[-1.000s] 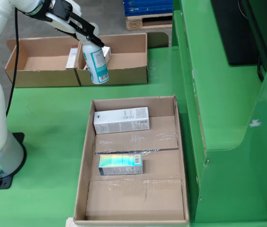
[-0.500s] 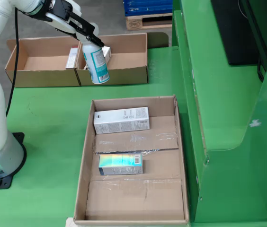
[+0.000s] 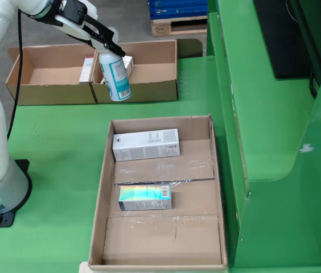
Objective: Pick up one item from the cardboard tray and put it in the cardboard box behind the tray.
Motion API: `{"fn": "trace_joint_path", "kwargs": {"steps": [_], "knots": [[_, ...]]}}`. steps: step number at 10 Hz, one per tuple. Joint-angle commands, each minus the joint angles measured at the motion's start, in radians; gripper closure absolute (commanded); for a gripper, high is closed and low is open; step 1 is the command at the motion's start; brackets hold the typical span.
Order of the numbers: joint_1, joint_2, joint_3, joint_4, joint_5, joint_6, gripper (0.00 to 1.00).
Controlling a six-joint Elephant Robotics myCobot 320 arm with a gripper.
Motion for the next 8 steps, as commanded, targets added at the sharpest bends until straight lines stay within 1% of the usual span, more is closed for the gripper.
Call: {"fn": "trace_joint_path", "kwargs": {"steps": [1,2,3,4,5,6,7,8], "knots": [[0.006,0.031,0.021,0.012,-0.007,-0.007,1.0],[0.054,-0.13,0.021,0.335,-0.067,-0.039,1.0],[0.067,-0.185,0.021,0.456,-0.088,-0.056,1.0],[0.067,-0.185,0.021,0.456,-0.088,-0.056,1.0],[0.082,-0.243,0.021,0.588,-0.117,-0.085,1.0],[0.098,-0.279,0.021,0.685,-0.158,-0.108,1.0],[0.125,-0.277,0.021,0.701,-0.177,-0.111,1.0],[0.138,-0.305,0.021,0.781,-0.225,-0.139,1.0]]}}
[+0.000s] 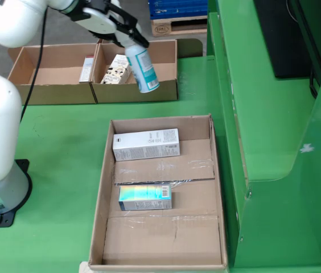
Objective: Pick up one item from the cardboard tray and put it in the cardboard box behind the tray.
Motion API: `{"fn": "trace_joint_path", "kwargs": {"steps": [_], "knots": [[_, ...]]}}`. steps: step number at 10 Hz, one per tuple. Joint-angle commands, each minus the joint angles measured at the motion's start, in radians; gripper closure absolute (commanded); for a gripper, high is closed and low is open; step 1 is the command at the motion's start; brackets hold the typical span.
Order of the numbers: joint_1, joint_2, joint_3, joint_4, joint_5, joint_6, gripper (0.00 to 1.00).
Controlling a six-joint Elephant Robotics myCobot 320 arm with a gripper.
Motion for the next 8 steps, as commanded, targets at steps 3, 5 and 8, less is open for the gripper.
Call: {"fn": "trace_joint_path", "kwargs": {"steps": [3,5,8], "knots": [[0.119,-0.182,0.021,0.79,-0.343,-0.16,1.0],[0.189,-0.15,0.021,0.791,-0.343,-0.149,1.0],[0.268,-0.073,0.021,0.767,-0.193,-0.028,1.0]]}}
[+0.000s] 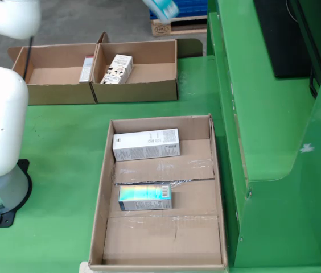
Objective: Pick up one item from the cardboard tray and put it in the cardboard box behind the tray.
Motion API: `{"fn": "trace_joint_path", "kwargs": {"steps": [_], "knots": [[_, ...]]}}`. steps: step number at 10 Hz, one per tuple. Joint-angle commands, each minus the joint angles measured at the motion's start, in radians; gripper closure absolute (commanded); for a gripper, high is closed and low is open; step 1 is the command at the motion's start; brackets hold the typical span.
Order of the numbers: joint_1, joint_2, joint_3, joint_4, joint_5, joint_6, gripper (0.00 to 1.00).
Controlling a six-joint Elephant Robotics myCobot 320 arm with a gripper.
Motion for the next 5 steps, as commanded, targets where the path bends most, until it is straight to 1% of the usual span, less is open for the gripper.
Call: {"fn": "trace_joint_path", "kwargs": {"steps": [1,2,3,5], "knots": [[0.066,0.091,0.026,0.067,0.112,0.087,1.0],[0.105,0.082,0.026,0.089,0.002,0.06,1.0],[0.115,0.073,0.026,0.091,-0.027,0.05,1.0],[0.135,0.042,0.026,0.092,-0.038,0.031,1.0]]}}
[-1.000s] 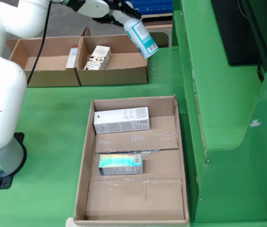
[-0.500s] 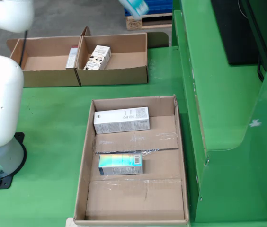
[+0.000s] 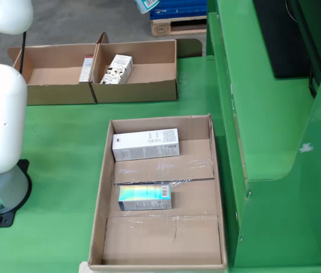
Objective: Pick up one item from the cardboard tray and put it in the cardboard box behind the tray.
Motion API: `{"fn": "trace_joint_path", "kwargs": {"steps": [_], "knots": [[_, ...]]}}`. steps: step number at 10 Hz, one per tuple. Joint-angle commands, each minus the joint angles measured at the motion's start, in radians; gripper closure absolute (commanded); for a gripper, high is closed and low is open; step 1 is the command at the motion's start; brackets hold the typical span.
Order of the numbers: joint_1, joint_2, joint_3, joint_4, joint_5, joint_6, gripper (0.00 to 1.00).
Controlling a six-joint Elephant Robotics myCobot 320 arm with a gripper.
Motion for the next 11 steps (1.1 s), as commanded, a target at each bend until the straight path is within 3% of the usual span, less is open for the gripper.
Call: {"fn": "trace_joint_path", "kwargs": {"steps": [1,3,8,11], "knots": [[0.039,0.004,0.021,0.012,-0.015,-0.036,1.0],[0.056,-0.015,0.021,0.012,-0.015,-0.054,1.0],[0.314,-0.104,0.021,0.012,-0.016,-0.146,1.0],[0.312,-0.099,0.021,0.012,-0.016,-0.14,1.0]]}}
